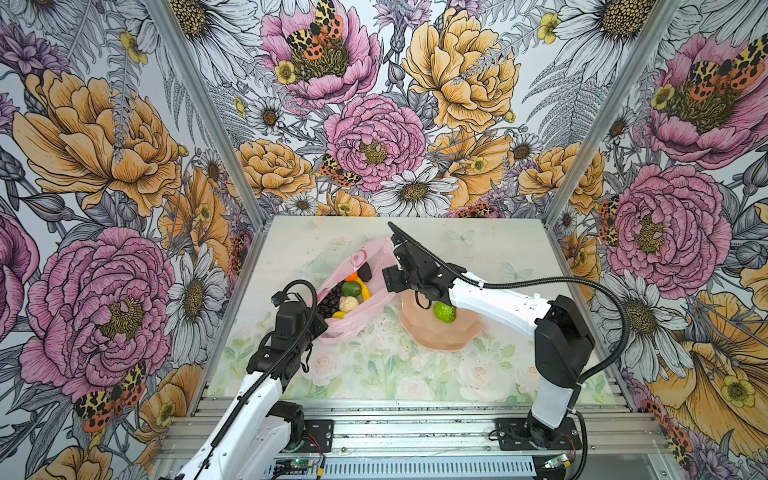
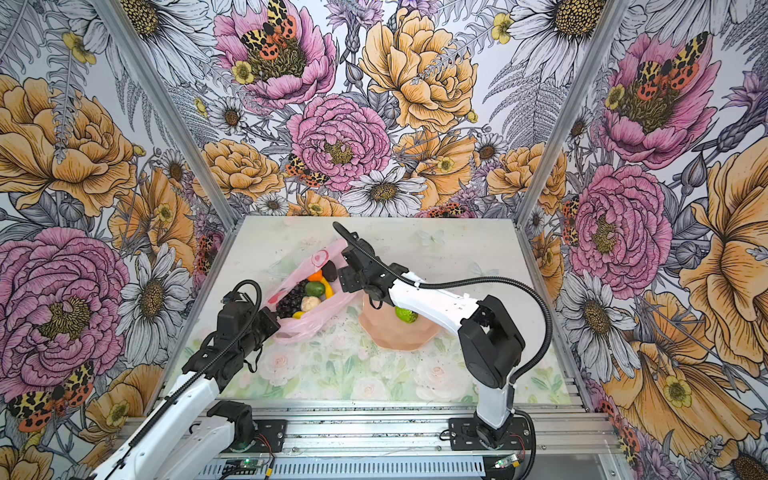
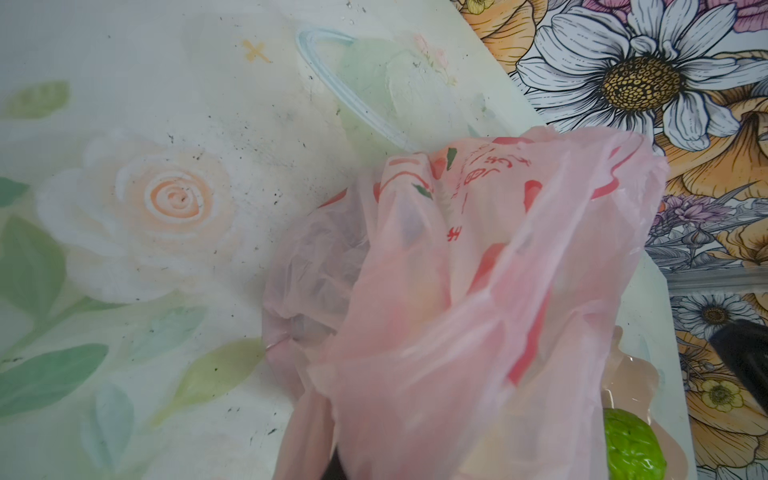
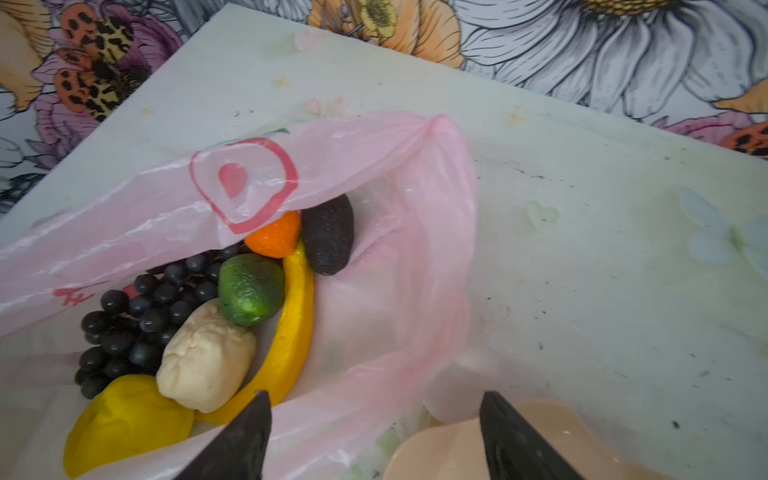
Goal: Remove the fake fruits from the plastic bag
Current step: 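Move the right gripper back into the bag mouth while the left holds the bag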
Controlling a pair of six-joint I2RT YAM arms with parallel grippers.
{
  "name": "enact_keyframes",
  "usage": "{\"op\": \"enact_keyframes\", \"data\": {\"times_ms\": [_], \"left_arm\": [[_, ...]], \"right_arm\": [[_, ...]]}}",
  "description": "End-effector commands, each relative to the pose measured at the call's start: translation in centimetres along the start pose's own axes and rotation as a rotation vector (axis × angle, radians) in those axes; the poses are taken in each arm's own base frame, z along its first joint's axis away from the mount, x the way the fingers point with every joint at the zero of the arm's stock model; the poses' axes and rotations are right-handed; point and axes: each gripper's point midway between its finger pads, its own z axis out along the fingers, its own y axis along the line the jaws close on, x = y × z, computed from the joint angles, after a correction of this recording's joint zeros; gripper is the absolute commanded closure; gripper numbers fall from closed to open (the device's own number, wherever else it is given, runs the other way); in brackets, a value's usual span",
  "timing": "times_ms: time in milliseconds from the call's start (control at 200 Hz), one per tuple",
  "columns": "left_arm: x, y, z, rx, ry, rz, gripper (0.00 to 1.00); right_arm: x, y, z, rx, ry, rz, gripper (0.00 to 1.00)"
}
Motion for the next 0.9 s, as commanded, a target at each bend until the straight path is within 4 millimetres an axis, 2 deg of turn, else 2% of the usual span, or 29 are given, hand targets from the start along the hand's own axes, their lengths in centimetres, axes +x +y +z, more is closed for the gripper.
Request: {"op": "enact_keyframes", "data": {"times_ms": [0, 105, 285, 540, 701, 896], "left_arm": [[0.7, 2.0, 0.1, -0.084, 0.000, 0.004, 1.00], [0.6, 1.0, 0.9, -0.066, 0.024, 0.061, 0.99], [1.0, 0.1, 2.4, -0.063, 0.081, 0.128, 0.99], [1.4, -0.5, 2.9, -0.044, 0.099, 0.174, 0.99], [1.9, -1.0, 3.1, -0.044, 0.112, 0.205, 0.99], [2.2, -1.4, 3.3, -0.048, 0.119, 0.234, 0.99]], "right_arm": [[-0.9, 5.6, 0.1, -0.169, -0.011, -0.026, 0.26], [0.4, 7.9, 1.5, -0.221, 0.030, -0.037, 0.29], [2.1, 8.9, 4.5, -0.251, 0.100, 0.026, 0.31], [2.6, 8.0, 8.2, -0.206, 0.137, 0.196, 0.31], [2.1, 8.4, 9.7, -0.204, 0.130, 0.251, 0.31], [2.6, 7.3, 11.5, -0.149, 0.137, 0.351, 0.30]]}}
